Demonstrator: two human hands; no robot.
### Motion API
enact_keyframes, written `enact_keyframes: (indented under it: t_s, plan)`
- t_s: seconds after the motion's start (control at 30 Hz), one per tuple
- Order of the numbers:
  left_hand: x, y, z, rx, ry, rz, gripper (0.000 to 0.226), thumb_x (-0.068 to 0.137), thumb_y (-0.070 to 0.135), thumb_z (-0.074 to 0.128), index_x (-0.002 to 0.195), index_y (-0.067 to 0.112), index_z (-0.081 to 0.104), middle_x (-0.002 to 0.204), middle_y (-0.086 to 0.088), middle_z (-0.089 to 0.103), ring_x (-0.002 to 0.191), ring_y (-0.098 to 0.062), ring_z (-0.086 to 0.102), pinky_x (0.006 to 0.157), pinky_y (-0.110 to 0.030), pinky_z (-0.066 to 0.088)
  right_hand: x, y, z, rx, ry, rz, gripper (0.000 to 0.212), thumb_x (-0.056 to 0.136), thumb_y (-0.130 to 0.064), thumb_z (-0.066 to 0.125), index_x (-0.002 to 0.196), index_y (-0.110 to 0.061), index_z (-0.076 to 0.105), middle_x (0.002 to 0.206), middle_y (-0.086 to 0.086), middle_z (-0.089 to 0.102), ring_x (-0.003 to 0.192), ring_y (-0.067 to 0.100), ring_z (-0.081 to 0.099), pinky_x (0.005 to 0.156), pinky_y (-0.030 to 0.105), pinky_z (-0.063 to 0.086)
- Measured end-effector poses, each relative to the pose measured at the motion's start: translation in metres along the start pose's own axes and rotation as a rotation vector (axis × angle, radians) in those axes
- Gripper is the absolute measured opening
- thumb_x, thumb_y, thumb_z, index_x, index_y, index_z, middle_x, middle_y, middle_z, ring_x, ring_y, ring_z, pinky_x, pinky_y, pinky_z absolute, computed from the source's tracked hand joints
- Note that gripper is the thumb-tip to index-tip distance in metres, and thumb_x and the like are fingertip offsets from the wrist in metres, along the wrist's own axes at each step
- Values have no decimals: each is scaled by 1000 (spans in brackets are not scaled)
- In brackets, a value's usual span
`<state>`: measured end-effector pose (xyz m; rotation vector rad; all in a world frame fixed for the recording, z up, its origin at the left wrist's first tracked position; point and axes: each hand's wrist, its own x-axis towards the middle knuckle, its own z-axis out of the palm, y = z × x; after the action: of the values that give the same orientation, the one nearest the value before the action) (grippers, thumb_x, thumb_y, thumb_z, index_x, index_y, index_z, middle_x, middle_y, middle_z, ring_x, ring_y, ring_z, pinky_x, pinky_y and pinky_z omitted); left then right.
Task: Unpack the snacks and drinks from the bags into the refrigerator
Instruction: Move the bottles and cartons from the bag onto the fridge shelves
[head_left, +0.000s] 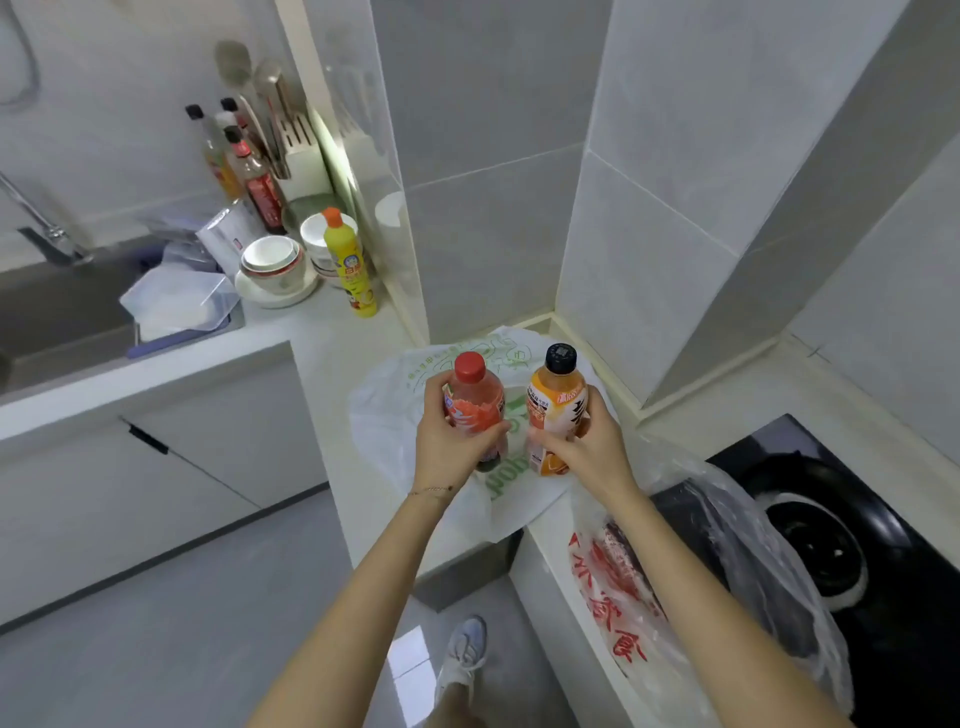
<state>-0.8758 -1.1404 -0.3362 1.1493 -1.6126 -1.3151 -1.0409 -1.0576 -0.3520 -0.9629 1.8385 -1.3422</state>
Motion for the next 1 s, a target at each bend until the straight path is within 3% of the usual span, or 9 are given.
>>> enact_keyframes:
  t_s: [0.13, 0.23, 0.37, 0.43, 0.53, 0.67, 0.77, 0.83, 1.0]
  plan:
    - [-55, 22, -1, -60, 96, 49, 71, 67, 11, 86, 121, 31, 44, 116, 14, 57, 102, 4, 58, 85, -18, 53, -30, -14, -17, -41, -110, -80, 61, 62, -44, 84, 113, -42, 50, 113, -15, 63, 104, 5, 62, 91, 36, 54]
    - [-100, 35, -8, -107, 174, 40, 69, 68, 8, 85, 120, 29, 45, 114, 13, 57, 102, 2, 59, 85, -21, 53, -56, -24, -15, -37, -170, -132, 64, 65, -42, 84, 118, -37, 50, 113, -15, 63, 104, 5, 62, 91, 38, 54]
    - [-160, 46, -37, -88, 284, 26, 71, 69, 11, 86, 116, 42, 43, 111, 24, 54, 103, 9, 56, 80, -13, 51, -91, -46, 8, -89, -298, -234, 65, 66, -45, 83, 120, -38, 48, 115, -17, 62, 107, 7, 61, 92, 40, 53]
    - [-186, 49, -59, -68, 340, 21, 71, 69, 9, 85, 115, 43, 43, 110, 25, 55, 102, 11, 56, 78, -10, 49, -109, -62, 28, -95, -379, -286, 65, 63, -49, 83, 118, -39, 49, 112, -20, 62, 105, 3, 60, 90, 37, 53]
    - [-229, 56, -97, -37, 463, 18, 70, 68, 10, 85, 120, 35, 45, 113, 19, 56, 104, 8, 57, 77, -9, 49, -143, -87, 65, -70, -517, -371, 58, 67, -39, 85, 113, -40, 49, 106, -26, 61, 99, -8, 59, 82, 23, 50]
    - [-301, 67, -148, -30, 665, 36, 70, 69, 14, 85, 119, 39, 43, 116, 17, 54, 107, 11, 54, 77, -7, 48, -199, -116, 112, -52, -706, -469, 59, 70, -34, 83, 119, -34, 50, 113, -15, 62, 104, -1, 59, 80, 17, 48]
    - [-369, 74, -184, 11, 809, 46, 72, 69, 17, 85, 122, 38, 43, 122, 14, 54, 111, 4, 54, 79, -6, 47, -253, -136, 144, -32, -861, -522, 58, 67, -41, 81, 115, -41, 49, 109, -22, 60, 101, -4, 59, 77, 16, 46]
    - [-420, 77, -206, 32, 906, 44, 74, 68, 19, 86, 124, 38, 42, 124, 14, 54, 112, 0, 55, 80, -5, 47, -296, -147, 165, -18, -948, -557, 57, 63, -47, 79, 112, -45, 49, 108, -23, 61, 100, -2, 60, 77, 18, 47]
    - [-555, 82, -252, 117, 1121, 34, 72, 68, 25, 86, 125, 39, 44, 117, 27, 55, 109, 3, 56, 78, -6, 48, -421, -154, 216, 20, -1135, -622, 68, 60, -50, 85, 118, -32, 55, 110, -10, 65, 102, 7, 62, 82, 29, 54]
